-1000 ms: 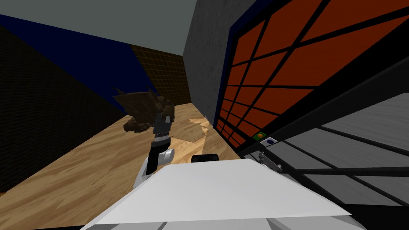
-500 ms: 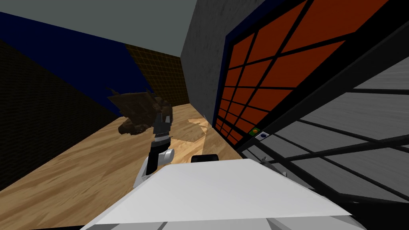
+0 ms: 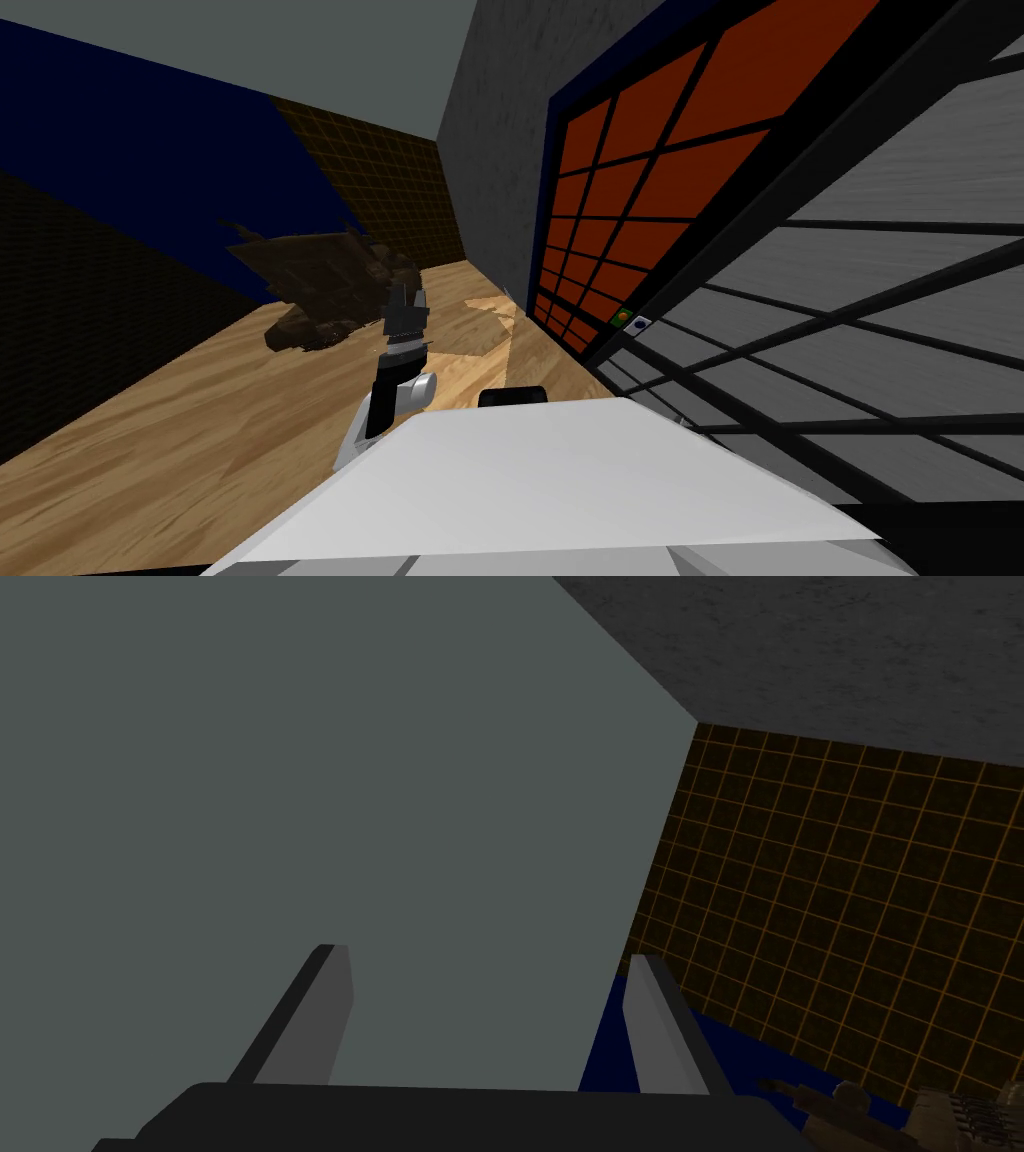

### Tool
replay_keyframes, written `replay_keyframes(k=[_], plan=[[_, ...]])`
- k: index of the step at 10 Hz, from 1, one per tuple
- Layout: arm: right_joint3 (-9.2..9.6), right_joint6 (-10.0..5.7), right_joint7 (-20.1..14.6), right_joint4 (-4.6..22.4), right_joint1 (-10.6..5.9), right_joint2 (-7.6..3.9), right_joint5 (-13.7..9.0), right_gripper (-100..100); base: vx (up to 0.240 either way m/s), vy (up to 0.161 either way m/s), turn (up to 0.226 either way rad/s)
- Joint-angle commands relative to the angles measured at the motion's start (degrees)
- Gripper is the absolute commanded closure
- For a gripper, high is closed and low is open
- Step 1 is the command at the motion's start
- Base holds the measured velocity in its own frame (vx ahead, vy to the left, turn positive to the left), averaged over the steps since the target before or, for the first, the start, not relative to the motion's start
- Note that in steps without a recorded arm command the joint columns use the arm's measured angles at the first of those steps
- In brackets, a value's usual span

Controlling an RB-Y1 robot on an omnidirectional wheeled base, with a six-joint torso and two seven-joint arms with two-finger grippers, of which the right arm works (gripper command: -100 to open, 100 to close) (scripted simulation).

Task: Pull the door open

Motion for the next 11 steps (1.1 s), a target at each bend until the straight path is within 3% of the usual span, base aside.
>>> replay_keyframes(k=[1, 2, 3, 6, 8, 11], plan=[[-0.49, 1.17, 0.9, -2.9, 2.86, 1.1, -0.4, -100, -0.053, 0.041, -0.102], [-0.36, 1.0, 0.1, -3.1, 4.21, 1.03, -0.4, -100, -0.044, 0.023, -0.154], [-0.36, 1.0, 0.1, -3.1, 4.21, 1.03, -0.4, -100, -0.027, 0.017, -0.067], [0.5, 0.2, -3.2, -1.1, 8.13, 0.24, 0.1, -100, 0.015, -0.009, -0.217], [1.2, -0.24, -4.8, -0.9, 8.8, -0.44, 0.6, -100, 0.138, -0.074, -0.057], [2.04, -0.64, -6.0, -1.3, 8.23, -1.23, 1.2, -100, 0.19, -0.084, 0.033]])
